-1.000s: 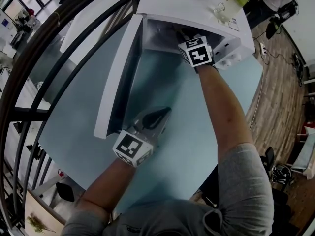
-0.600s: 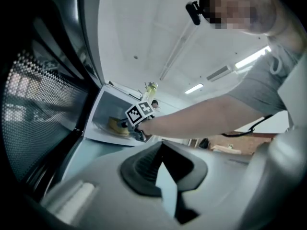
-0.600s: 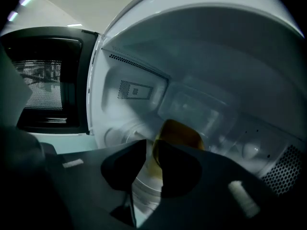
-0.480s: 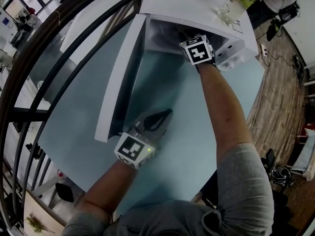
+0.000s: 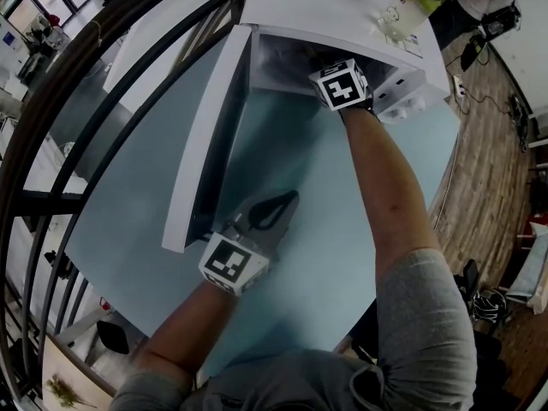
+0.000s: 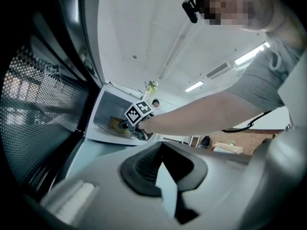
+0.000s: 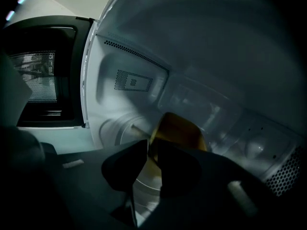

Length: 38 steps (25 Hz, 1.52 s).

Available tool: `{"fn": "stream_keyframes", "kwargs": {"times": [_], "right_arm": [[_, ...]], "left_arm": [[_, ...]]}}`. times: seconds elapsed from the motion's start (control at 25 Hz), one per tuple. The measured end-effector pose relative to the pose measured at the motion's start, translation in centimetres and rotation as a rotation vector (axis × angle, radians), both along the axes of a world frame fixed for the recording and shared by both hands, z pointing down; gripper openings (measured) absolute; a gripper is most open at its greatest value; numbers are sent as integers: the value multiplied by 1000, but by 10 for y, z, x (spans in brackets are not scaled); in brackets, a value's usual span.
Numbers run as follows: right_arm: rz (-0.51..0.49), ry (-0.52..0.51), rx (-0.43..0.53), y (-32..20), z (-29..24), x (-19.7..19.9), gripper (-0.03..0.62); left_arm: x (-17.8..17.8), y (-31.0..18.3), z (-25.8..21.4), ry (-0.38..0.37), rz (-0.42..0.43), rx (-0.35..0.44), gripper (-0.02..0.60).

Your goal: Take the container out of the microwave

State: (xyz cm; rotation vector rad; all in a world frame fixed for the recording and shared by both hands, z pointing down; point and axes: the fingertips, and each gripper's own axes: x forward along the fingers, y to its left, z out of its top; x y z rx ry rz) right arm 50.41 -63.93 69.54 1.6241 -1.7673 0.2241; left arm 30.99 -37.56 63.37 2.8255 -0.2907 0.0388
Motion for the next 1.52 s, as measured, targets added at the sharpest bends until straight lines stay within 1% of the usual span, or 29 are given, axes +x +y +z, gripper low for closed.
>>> {"fn": "stream_keyframes", "kwargs": {"times": [0.2,0.24,0.68,1.16,1.52], "right_arm": [[1,4,-3,-1,-1,3,54],[-1,4,-4,-1,-2,4,42],[-56,-31,-17,18,-13,-4,25],[-95,-66,-42,68,-33,-29,23],[-122,-83,-52,110,-59,-56,23]], "left_arm": [[1,-3,-3,2,-9,-15,26],[0,-3,-4,4,-11,-17,26],[0,-3,-9,-16,-20,1,26],[-5,24,-41,0,-9,18,26],[-26,42,-70,2,-33,43,26]]}}
